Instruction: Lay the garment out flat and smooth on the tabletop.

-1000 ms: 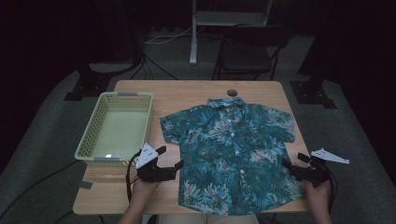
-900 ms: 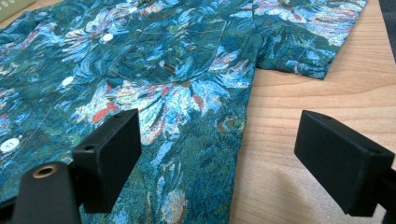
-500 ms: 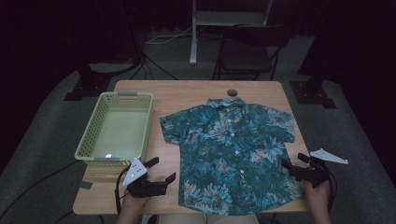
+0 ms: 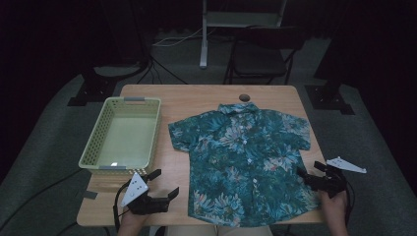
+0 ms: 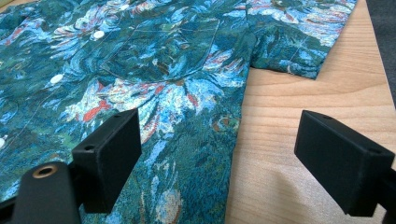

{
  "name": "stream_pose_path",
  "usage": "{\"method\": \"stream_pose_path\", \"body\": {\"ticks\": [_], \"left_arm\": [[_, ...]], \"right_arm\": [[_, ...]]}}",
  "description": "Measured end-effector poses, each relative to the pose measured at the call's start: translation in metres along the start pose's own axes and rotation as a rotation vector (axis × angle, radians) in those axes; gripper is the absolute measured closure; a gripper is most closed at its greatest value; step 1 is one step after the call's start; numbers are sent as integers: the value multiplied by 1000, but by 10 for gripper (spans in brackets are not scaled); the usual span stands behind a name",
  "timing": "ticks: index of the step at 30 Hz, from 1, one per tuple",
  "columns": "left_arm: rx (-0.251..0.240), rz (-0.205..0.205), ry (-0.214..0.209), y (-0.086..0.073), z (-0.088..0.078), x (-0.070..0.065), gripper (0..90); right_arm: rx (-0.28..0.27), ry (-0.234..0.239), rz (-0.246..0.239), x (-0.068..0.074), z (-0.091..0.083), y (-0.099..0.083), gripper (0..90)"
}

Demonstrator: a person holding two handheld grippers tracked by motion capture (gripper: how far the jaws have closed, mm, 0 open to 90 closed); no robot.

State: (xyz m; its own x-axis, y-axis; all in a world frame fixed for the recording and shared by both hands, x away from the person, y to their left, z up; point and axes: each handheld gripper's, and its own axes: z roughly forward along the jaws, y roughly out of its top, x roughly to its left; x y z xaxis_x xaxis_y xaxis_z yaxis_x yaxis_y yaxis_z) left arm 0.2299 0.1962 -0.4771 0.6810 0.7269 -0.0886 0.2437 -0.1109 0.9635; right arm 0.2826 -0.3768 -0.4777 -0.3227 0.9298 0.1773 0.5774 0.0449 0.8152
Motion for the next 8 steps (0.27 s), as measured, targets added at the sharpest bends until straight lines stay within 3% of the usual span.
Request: {"method": "stream_pose_path", "body": {"ticks": [4, 8], "left_arm": [[-39, -3, 39, -1, -3, -1, 112], [-52, -9, 31, -2, -4, -1, 112]], "right_arm": [[-4, 0, -3, 0, 0, 0, 143], [-3, 0, -7, 0, 0, 0, 143]]}}
